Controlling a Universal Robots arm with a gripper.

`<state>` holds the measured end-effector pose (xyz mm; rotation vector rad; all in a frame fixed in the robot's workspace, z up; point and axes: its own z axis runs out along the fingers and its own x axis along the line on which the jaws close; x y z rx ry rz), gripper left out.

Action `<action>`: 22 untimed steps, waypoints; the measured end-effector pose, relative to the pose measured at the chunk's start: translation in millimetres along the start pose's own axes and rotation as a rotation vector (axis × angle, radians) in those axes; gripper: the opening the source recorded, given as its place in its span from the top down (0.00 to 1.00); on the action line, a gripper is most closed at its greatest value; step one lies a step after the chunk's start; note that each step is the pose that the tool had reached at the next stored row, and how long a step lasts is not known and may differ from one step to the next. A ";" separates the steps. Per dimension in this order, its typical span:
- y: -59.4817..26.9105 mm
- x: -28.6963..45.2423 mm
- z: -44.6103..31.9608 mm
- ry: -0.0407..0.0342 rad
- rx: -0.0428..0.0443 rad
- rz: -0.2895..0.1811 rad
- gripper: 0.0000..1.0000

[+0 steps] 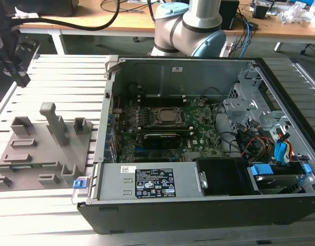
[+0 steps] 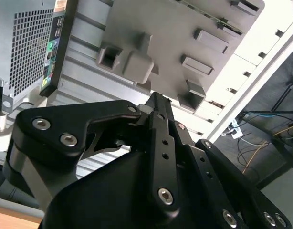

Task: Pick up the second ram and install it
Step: 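Reach for the second ram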

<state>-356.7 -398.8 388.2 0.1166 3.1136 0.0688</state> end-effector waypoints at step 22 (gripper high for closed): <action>-33.3 19.2 -0.7 0.0000 0.0000 0.000 0.89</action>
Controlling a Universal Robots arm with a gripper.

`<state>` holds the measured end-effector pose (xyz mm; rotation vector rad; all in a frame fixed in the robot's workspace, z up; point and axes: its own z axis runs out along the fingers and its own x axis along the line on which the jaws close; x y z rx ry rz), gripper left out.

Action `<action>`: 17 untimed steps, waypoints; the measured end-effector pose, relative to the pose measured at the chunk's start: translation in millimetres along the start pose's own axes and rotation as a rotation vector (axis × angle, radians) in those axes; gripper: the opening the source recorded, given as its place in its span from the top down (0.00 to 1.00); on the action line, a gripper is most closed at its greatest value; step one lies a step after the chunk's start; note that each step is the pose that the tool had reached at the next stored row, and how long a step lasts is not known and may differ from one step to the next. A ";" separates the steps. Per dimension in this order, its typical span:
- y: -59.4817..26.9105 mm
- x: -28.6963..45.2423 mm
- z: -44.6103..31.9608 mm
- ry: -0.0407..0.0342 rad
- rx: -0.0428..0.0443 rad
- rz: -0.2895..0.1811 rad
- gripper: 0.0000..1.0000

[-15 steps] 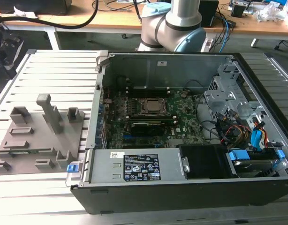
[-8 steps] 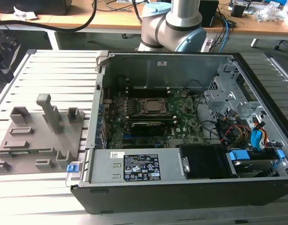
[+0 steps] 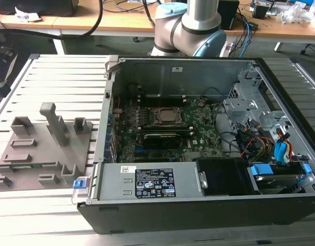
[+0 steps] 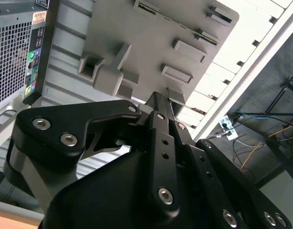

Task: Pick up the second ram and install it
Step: 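Reach for the second ram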

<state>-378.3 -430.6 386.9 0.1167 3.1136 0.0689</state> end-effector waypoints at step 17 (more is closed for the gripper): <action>-24.2 0.3 -0.8 0.0001 0.0000 0.000 0.89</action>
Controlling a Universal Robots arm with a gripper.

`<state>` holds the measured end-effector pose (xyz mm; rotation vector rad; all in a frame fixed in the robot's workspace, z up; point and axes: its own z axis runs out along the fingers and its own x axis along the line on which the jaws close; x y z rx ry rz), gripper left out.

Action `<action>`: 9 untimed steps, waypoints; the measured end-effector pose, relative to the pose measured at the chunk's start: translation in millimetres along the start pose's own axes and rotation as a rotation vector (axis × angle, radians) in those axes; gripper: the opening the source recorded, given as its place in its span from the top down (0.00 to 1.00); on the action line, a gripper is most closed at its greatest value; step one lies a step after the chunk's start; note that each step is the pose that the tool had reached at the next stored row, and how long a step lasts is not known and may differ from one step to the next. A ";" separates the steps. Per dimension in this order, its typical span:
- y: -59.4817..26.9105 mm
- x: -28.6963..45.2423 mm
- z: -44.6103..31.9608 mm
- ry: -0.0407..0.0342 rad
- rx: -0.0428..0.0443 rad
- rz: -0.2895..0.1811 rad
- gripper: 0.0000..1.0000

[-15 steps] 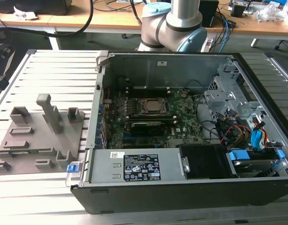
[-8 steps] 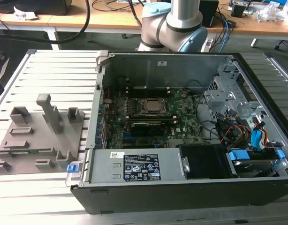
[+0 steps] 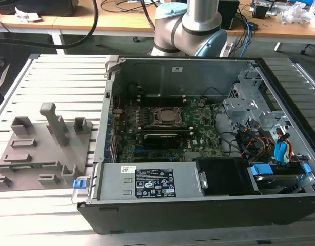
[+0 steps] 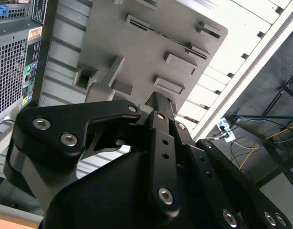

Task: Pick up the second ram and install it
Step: 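Reach for the second ram, then pick up the second ram and move it above second insertion slot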

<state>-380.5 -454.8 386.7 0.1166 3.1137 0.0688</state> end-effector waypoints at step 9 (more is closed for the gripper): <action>-0.6 0.0 0.0 0.0068 -0.0036 -0.151 0.89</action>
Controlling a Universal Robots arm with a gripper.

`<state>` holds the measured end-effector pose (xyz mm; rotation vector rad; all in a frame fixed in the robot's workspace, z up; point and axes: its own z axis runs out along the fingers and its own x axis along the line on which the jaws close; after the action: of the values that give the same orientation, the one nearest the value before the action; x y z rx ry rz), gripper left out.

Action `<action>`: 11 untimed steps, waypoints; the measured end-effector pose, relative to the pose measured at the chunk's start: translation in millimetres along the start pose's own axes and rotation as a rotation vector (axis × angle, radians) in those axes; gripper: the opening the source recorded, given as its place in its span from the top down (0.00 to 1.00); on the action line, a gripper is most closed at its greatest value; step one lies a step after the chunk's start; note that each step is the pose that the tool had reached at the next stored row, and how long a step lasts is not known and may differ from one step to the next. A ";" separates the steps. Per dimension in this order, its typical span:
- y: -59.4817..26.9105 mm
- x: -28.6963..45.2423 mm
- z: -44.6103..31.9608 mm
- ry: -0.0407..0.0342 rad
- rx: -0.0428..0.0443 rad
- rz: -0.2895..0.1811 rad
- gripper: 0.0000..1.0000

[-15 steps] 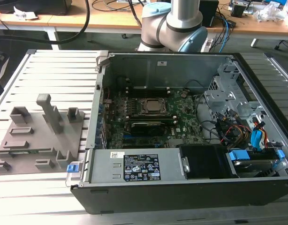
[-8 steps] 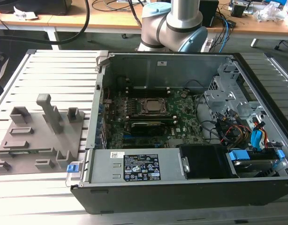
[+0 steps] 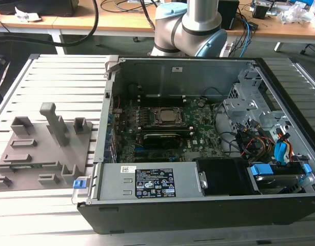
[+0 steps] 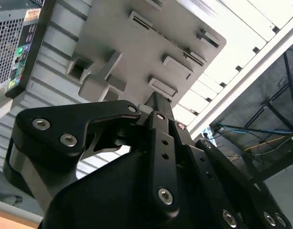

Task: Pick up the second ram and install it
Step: 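Pick up the second ram and move it above second insertion slot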

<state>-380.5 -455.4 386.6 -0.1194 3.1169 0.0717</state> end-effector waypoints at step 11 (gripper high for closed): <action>0.0 0.0 0.2 0.0155 -0.0081 -0.345 0.89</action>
<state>-380.5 -455.4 386.5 -0.6558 3.0577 0.0767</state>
